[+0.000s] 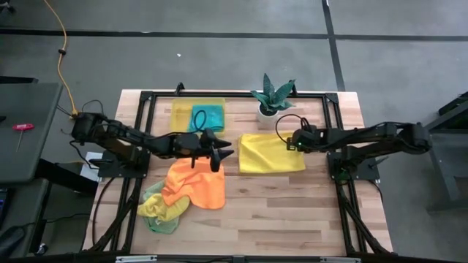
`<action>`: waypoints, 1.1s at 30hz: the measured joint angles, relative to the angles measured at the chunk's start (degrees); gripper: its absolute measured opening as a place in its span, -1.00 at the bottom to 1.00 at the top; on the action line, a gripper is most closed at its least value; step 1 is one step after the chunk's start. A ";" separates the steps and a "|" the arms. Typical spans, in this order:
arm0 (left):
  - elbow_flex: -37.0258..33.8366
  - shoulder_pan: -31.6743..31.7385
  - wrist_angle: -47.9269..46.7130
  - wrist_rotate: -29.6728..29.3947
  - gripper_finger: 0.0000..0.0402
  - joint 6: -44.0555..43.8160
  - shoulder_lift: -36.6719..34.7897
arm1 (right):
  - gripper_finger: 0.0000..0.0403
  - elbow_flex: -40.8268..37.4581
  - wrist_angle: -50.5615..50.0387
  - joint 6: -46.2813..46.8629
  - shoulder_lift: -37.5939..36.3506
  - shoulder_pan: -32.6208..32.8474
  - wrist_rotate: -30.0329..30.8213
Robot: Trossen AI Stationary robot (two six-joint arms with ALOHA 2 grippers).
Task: Fold microfiber towels
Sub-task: Fold the right yellow microfiber cloth
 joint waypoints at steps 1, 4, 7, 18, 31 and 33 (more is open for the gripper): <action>1.74 0.12 -1.76 0.07 -0.07 0.92 1.05 | -1.00 0.01 0.23 -0.01 -0.98 0.00 -0.12; 7.46 1.01 -7.53 1.05 -0.07 3.89 5.07 | -1.00 0.02 0.47 0.17 -3.98 0.00 -0.36; 12.94 2.12 -11.98 1.03 -0.08 7.32 10.31 | -1.00 0.03 1.34 -0.96 -7.42 0.00 -0.46; 19.32 6.21 -15.26 -3.53 -0.69 9.67 24.20 | -1.00 0.09 11.03 -10.56 -11.08 2.08 -13.35; 19.33 11.13 -10.83 1.05 -0.98 10.58 25.72 | -1.00 0.11 17.00 -5.86 1.54 11.64 -12.13; 19.38 11.41 -10.56 1.83 -0.99 11.10 26.42 | -1.00 0.11 18.05 -5.43 2.56 12.15 -11.94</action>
